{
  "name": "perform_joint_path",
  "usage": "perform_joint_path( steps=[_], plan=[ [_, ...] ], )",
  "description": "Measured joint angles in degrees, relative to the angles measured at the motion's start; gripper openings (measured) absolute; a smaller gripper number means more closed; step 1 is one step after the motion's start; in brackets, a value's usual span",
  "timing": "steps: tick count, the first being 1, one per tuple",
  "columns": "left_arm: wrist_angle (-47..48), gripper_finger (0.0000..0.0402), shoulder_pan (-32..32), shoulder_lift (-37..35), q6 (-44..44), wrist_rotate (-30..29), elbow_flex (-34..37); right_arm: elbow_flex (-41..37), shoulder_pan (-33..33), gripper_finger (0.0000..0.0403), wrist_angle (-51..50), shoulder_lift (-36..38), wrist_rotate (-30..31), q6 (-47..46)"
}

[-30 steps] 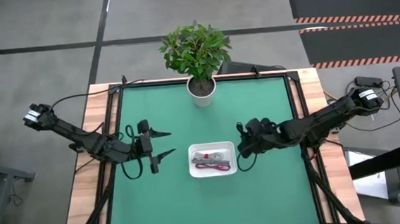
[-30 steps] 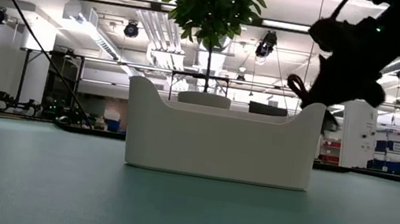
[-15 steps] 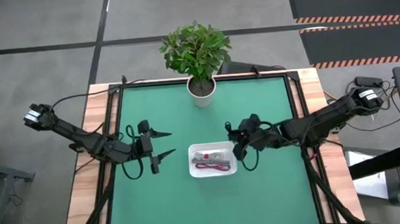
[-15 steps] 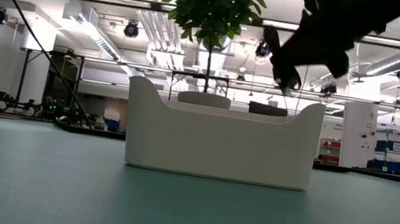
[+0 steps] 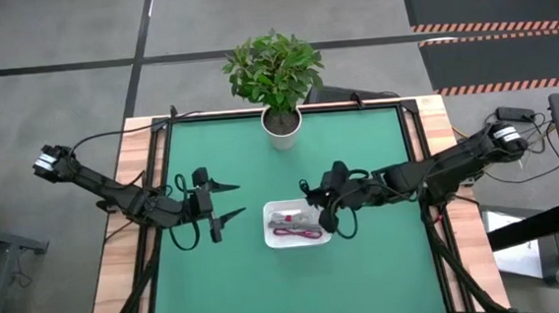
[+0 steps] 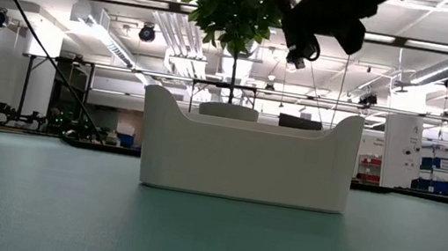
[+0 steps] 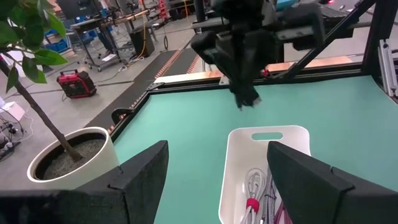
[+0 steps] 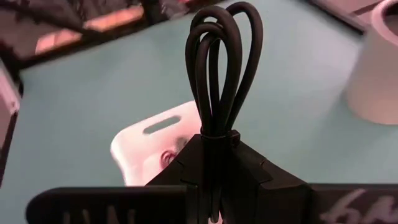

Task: Pick and place USB-C Cables
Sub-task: Put the black charger cable into the white bin

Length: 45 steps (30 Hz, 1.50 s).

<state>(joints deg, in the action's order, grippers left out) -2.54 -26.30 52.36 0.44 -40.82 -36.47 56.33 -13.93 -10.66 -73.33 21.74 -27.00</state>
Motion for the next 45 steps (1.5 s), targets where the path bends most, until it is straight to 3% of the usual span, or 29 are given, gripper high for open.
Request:
perform_joint_path(
  steps=[10, 14, 22, 29, 37, 45],
  plan=[
    [0.01, 0.0258, 0.00, -0.22, 0.43, 0.00, -0.02, 18.39, 0.24, 0.0033, -25.57, -10.73, -2.78, 0.57],
    [0.00, 0.0258, -0.02, -0.28, 0.45, 0.00, -0.04, 24.79, 1.07, 0.0033, -33.06, -14.72, -6.65, 0.59],
    [-0.03, 0.0258, -0.02, -0.32, 0.56, 0.00, -0.04, 31.37, 4.08, 0.0033, -36.99, -20.45, -19.42, 4.18],
    [-0.11, 0.0258, -0.02, -0.46, 1.69, 0.00, -0.13, 32.65, 6.83, 0.0033, -37.26, -23.21, -27.28, 7.56],
    [-0.39, 0.0258, 0.07, -0.44, 1.97, 0.00, -0.15, 35.15, 8.00, 0.0033, -40.20, -27.05, -28.22, 8.71],
    [-1.52, 0.0258, 0.07, -0.58, 2.04, 0.00, -0.15, 44.06, 7.98, 0.0033, -50.22, -34.10, -27.76, 12.29]
  ],
)
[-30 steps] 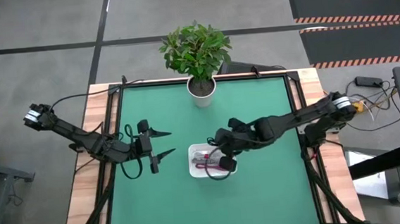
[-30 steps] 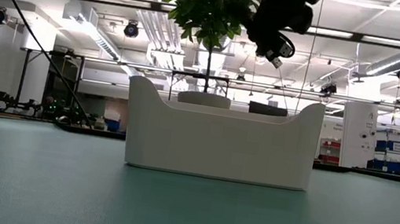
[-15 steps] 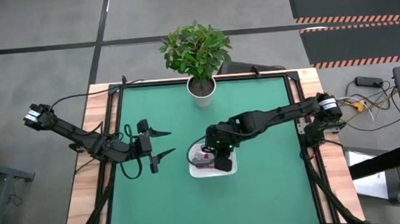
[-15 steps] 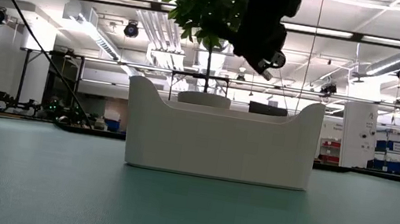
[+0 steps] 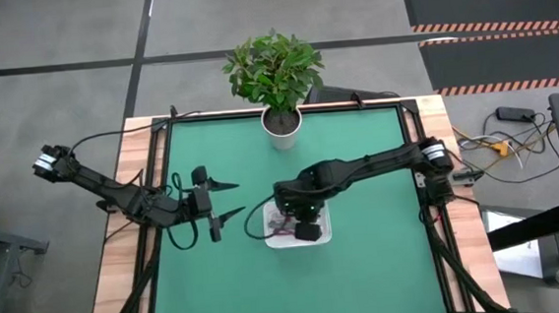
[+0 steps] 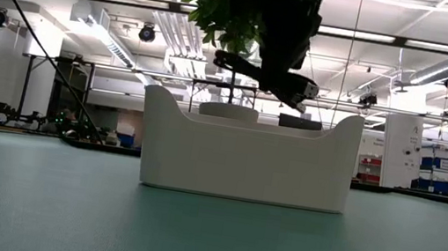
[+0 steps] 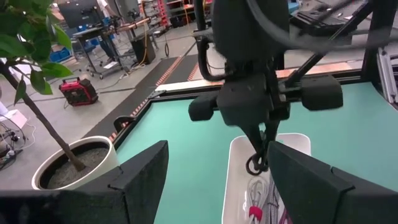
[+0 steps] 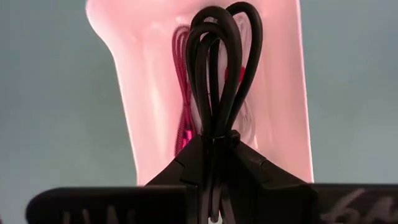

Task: Pick and place USB-C Cables
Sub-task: Put the black charger cable into the white bin

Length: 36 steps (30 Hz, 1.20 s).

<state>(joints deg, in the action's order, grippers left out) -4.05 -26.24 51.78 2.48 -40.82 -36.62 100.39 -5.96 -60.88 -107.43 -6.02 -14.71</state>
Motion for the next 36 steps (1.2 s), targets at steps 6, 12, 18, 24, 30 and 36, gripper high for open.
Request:
perform_joint_path(
  steps=[6, 12, 18, 24, 30, 36],
  plan=[
    [0.00, 0.0258, 0.00, -0.05, 0.00, 0.00, 0.02, 6.78, 0.00, 0.0033, -8.08, -6.25, 0.20, 3.07],
    [0.00, 0.0258, 0.00, -0.05, -0.02, 0.00, 0.11, 12.95, 0.00, 0.0033, -14.20, -12.04, 2.91, 7.00],
    [0.02, 0.0258, 0.00, -0.05, -0.04, 0.00, 0.13, 14.01, 0.00, 0.0034, -15.15, -13.73, 3.07, 9.36],
    [0.04, 0.0258, -0.01, -0.06, -0.18, 0.00, 0.17, 12.82, 0.00, 0.0034, -14.58, -13.69, 3.10, 9.41],
    [0.04, 0.0258, -0.02, -0.05, -0.37, 0.00, 0.22, 10.73, 0.00, 0.0034, -13.14, -13.69, 3.15, 9.32],
    [0.04, 0.0258, -0.02, -0.05, -0.39, 0.00, 0.24, 7.58, 0.00, 0.0034, -11.36, -13.67, 3.16, 9.31]
  ],
)
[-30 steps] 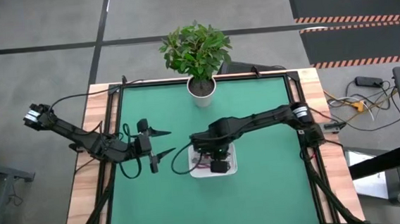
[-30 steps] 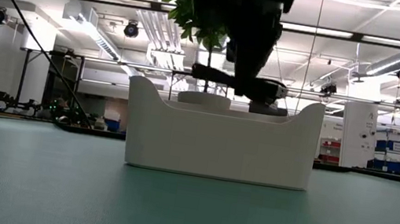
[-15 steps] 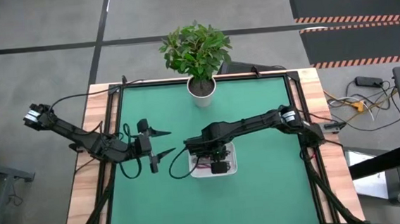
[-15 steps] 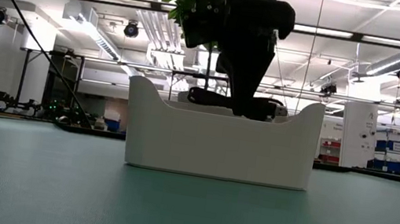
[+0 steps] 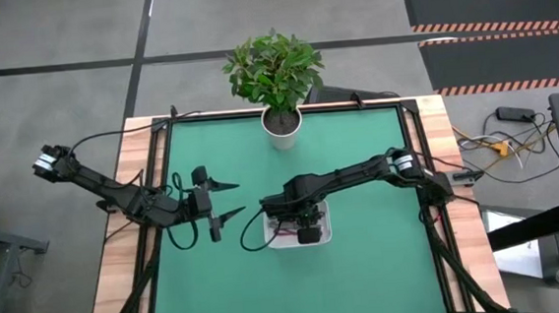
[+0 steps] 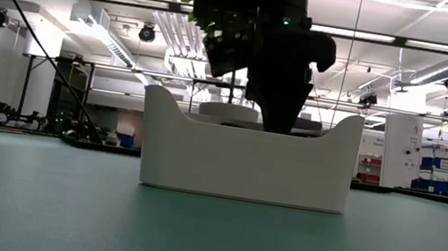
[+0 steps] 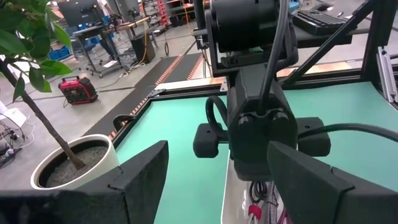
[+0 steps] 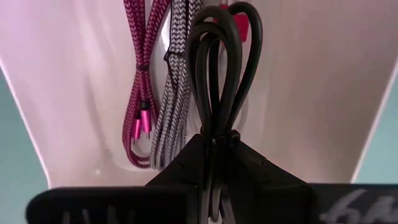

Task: Pick and place USB-C Cables
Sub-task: Put the black charger cable into the white bin

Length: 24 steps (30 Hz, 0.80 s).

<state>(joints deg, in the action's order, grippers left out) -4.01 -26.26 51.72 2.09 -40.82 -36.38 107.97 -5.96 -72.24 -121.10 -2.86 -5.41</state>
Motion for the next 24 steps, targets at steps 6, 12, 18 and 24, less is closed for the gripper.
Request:
perform_joint_path(
  steps=[6, 12, 18, 24],
  plan=[
    [-0.02, 0.0258, 0.00, -0.01, -0.06, 0.00, 0.00, -2.19, 0.00, 0.0034, 2.04, 0.00, -0.01, -0.11],
    [-0.02, 0.0258, 0.00, 0.00, -0.12, 0.00, 0.00, -3.35, 0.00, 0.0034, 3.56, 0.00, -0.01, -0.11],
    [-0.02, 0.0258, 0.00, 0.00, -0.13, -0.02, 0.00, -3.37, 0.00, 0.0034, 4.03, 0.00, -0.01, -0.11],
    [-0.02, 0.0258, 0.00, -0.02, -0.14, 0.00, -0.02, -3.37, 0.00, 0.0034, 4.21, 0.00, -0.01, -0.11]
  ],
)
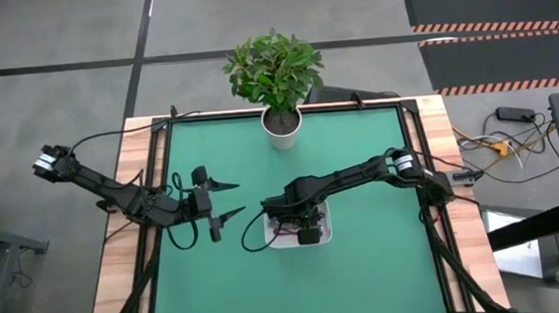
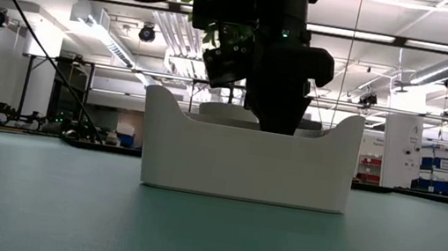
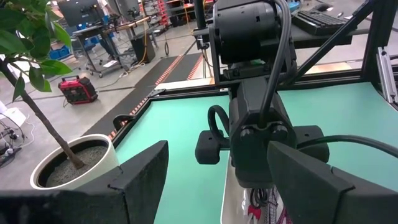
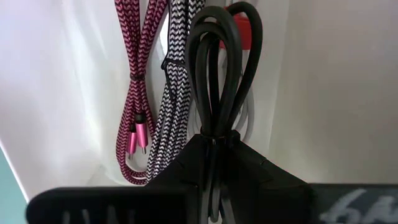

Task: Pick and place USB-C Cables
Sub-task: Put the black charger cable into the white bin

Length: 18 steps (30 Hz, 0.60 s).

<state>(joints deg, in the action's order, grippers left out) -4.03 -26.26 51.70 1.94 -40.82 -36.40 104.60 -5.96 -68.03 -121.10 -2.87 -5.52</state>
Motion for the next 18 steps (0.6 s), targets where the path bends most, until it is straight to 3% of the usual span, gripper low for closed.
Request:
perform_joint_path(
  steps=[18],
  plan=[
    [0.00, 0.0258, 0.00, 0.02, 0.00, 0.00, 0.00, -0.02, 0.00, 0.0034, 0.99, 0.00, 0.00, 0.00]
  ],
)
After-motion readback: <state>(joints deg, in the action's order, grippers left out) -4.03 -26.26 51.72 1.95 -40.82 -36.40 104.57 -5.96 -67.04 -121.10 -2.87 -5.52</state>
